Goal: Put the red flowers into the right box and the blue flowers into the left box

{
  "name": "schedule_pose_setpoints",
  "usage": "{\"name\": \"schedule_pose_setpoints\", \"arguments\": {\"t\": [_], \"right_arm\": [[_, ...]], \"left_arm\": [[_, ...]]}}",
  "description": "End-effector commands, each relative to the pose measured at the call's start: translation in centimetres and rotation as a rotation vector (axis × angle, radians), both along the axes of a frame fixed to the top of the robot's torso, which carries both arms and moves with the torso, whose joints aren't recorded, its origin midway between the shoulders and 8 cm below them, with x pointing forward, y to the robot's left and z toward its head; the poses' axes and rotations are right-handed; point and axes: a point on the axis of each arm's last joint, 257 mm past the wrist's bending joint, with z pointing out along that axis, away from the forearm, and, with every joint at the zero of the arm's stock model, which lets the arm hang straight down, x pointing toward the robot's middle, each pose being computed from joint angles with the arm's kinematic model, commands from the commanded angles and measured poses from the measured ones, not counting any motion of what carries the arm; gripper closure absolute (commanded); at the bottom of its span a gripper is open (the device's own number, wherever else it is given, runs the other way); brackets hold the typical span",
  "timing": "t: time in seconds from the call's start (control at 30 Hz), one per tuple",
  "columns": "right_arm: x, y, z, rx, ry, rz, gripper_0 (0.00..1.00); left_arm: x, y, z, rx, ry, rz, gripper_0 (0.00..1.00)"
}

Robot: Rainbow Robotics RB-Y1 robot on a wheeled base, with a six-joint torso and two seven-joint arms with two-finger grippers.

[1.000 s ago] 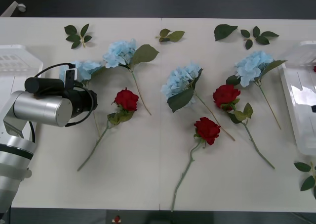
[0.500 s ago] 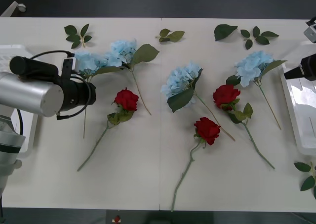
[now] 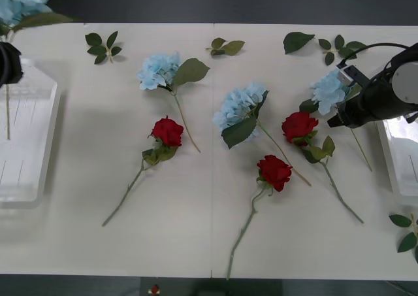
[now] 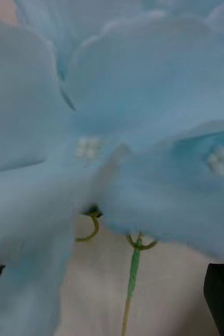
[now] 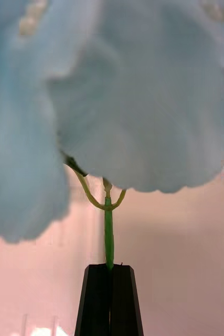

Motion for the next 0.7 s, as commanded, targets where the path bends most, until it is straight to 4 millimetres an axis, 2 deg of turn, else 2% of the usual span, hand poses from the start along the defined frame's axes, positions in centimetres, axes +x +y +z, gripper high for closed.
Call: {"name": "schedule_pose_setpoints", "arguments": {"t": [0.03, 0.13, 0.23, 0.37, 0.47, 0.6, 0.67, 0.7], "right_arm": [[0.9, -0.5, 0.9, -0.011, -0.024, -0.007, 0.0], [0.7, -0.5, 0.3, -0.016, -0.015, -0.004, 0.0], [0.6, -0.3, -0.3, -0.023, -0.021, 0.005, 0.0], [0.8, -0.2, -1.1, -0.035, -0.034, 0.014, 0.0], [1.0, 0.2, -1.8, -0.038, -0.041, 0.02, 0.0], [1.3, 0.6, -2.3, -0.033, -0.035, 0.012, 0.0], [1.5, 0.8, -2.4, -0.03, -0.033, 0.007, 0.07], [1.6, 1.0, -2.6, -0.029, -0.032, 0.006, 0.16]], "left_arm": [[0.0, 5.6, 3.2, 0.076, -0.045, 0.057, 1.0], [-0.2, 9.3, 1.8, 0.083, -0.038, 0.101, 1.0], [0.0, 13.0, -0.7, 0.097, -0.048, 0.123, 1.0], [0.1, 16.3, -3.0, 0.135, -0.079, 0.12, 1.0], [-0.1, 17.4, -4.6, 0.126, -0.057, 0.11, 1.0], [-0.4, 18.4, -5.7, 0.14, -0.034, 0.102, 1.0], [-0.5, 18.6, -6.6, 0.149, -0.022, 0.095, 1.0], [-0.6, 18.8, -7.2, 0.149, -0.016, 0.096, 1.0]]}}
